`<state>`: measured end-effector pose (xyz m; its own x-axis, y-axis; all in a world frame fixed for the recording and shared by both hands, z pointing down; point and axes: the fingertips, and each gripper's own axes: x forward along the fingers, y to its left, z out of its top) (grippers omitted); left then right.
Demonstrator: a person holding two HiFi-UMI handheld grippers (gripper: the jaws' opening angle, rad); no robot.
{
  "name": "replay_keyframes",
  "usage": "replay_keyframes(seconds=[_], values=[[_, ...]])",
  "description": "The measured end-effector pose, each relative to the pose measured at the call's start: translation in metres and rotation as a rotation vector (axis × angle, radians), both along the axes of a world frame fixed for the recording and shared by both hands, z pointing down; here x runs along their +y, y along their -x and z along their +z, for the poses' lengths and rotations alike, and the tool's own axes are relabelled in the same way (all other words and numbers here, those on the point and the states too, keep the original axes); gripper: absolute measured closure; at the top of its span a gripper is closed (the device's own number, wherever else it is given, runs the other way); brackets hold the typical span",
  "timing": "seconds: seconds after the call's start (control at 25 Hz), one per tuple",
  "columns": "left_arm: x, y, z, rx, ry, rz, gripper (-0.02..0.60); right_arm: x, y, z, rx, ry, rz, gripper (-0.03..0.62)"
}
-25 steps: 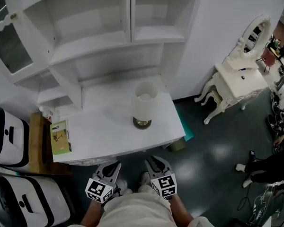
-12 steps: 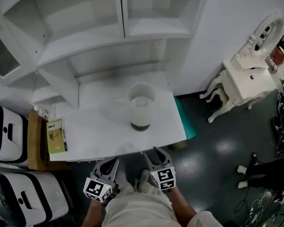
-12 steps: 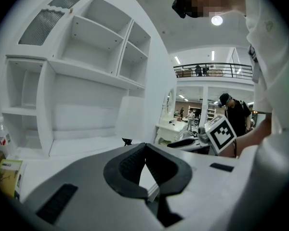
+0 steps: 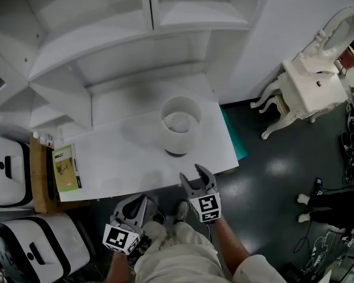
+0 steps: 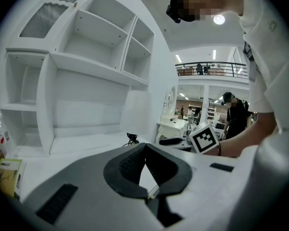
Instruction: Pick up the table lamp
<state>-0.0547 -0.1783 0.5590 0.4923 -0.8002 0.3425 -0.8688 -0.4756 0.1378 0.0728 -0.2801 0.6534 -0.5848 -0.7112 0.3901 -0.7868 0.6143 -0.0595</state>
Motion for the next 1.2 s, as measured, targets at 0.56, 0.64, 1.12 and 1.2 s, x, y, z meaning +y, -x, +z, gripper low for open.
replay_keyframes(seconds=[0.56,0.64,1.12,1.2], values=[[-0.008,0.041,0.019,-0.009,0.052,0.050,0.572,-0.061,0.034,0.042,-0.025,-0.049,0.075,0.273],[-0.010,0.043,0.023,-0.006,0.058,0.061,0.572,-0.070,0.033,0.047,-0.028,-0.060,0.097,0.269],[-0.016,0.038,0.039,-0.007,0.071,0.152,0.572,-0.127,0.048,0.058,-0.027,-0.137,0.147,0.263],[-0.016,0.038,0.040,-0.002,0.072,0.156,0.572,-0.136,0.052,0.057,-0.026,-0.150,0.152,0.263]])
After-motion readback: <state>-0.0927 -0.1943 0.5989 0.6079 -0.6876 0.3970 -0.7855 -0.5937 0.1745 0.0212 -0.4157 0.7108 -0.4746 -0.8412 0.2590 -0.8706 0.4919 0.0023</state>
